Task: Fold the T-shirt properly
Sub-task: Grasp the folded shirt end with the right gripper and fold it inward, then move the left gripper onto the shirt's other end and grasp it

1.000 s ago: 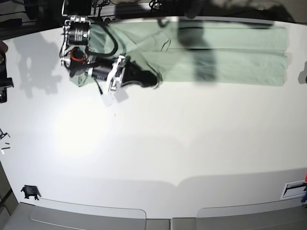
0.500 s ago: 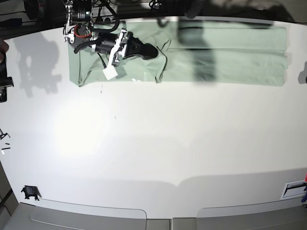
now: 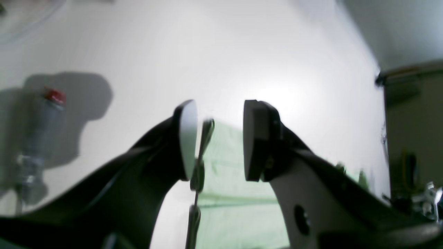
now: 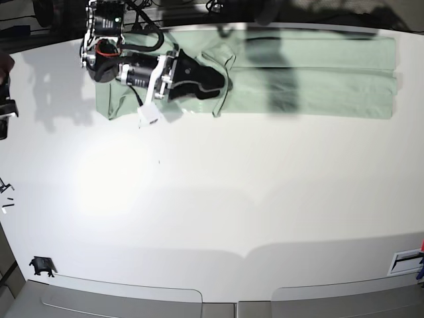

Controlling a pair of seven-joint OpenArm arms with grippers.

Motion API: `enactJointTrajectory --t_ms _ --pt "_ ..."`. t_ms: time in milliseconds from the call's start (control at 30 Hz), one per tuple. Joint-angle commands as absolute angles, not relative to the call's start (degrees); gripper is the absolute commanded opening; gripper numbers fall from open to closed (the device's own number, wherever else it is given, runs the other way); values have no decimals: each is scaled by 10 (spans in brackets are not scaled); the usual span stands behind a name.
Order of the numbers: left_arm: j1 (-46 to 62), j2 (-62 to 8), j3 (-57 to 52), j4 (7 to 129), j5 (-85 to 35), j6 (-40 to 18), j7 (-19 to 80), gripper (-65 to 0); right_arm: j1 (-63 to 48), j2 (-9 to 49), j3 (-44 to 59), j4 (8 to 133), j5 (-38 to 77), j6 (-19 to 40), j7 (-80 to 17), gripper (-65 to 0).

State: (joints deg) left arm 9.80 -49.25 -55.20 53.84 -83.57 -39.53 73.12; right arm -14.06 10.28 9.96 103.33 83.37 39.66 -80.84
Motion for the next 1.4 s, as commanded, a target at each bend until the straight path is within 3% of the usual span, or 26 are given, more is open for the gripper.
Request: enactJointTrajectory --t_ms 0,133,233,367,500,967,1367 --pt "100 -513 -569 546 -850 -400 721 -446 -130 104 102 1046 850 400 -800 -396" --pt "143 -511 -580 546 -850 -400 717 -360 -104 103 102 1046 827 400 -800 -396" --pt "183 -493 -580 546 -850 -400 683 -303 -95 102 109 1046 686 400 -724 -396" --pt "206 -441 -580 546 -765 -400 612 -297 -92 101 132 1046 519 400 -599 -396" --pt "208 -381 -580 546 -731 -400 586 -297 -92 102 158 1046 439 397 -556 -396" --pt "207 -283 -571 546 -731 -400 592 -298 -92 102 184 1046 435 390 -547 -396" --pt "205 -283 -413 554 -731 -400 599 -298 -92 101 184 1046 436 390 -547 -396"
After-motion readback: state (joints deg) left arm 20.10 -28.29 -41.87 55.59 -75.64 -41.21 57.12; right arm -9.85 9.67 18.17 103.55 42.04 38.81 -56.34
